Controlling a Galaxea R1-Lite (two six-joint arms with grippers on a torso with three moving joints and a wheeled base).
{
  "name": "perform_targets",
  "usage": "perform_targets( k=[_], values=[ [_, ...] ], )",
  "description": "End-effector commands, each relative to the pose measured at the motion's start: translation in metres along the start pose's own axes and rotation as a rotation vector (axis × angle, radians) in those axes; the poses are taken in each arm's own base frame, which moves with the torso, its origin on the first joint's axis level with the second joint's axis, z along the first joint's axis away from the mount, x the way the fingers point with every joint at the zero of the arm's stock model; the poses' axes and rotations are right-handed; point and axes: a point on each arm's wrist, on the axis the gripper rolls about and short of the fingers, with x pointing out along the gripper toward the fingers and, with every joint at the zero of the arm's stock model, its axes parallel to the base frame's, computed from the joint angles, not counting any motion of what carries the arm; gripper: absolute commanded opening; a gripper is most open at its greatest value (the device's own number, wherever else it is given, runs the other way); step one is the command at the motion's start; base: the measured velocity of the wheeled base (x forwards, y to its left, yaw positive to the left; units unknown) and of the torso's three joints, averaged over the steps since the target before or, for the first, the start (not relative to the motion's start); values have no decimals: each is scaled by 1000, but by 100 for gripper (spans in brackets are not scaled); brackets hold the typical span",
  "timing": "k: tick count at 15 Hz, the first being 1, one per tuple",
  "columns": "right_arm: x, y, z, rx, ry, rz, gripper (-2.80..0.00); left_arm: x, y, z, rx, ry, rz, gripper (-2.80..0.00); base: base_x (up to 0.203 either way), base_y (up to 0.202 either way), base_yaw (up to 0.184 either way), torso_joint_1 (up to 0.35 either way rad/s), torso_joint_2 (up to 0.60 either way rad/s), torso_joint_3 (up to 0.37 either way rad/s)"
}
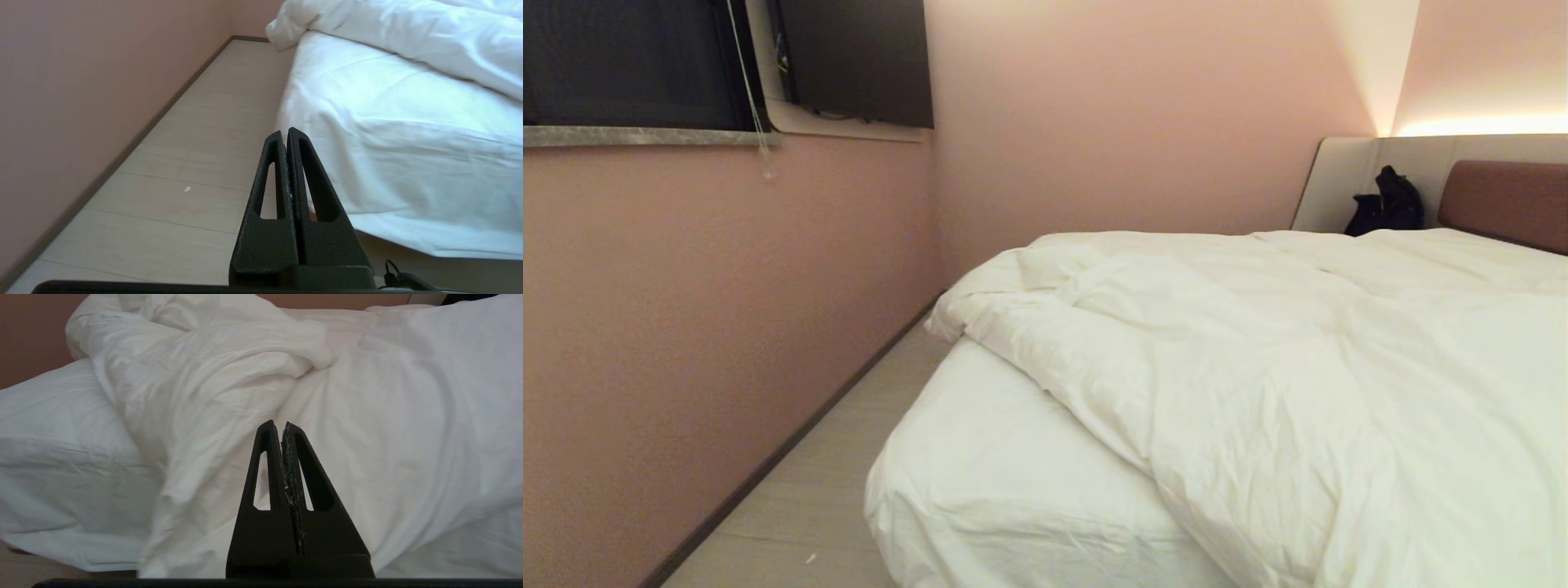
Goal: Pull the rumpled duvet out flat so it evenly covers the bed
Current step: Hold the folded corner of the quilt
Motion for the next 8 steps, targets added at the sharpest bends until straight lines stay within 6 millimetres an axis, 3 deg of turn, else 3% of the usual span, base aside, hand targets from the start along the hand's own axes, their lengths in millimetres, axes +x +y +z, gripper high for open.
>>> perform_targets(
  k=[1, 8],
  values=[
    [0, 0, 0, 0, -1, 0, -280, 0, 0, 0, 0, 2, 1, -280, 0, -192, 4, 1, 0, -1],
    [0, 0, 0, 3, -1, 0, -280, 0, 0, 0, 0, 2, 1, -280, 0, -192, 0, 4, 2, 2]
  ],
)
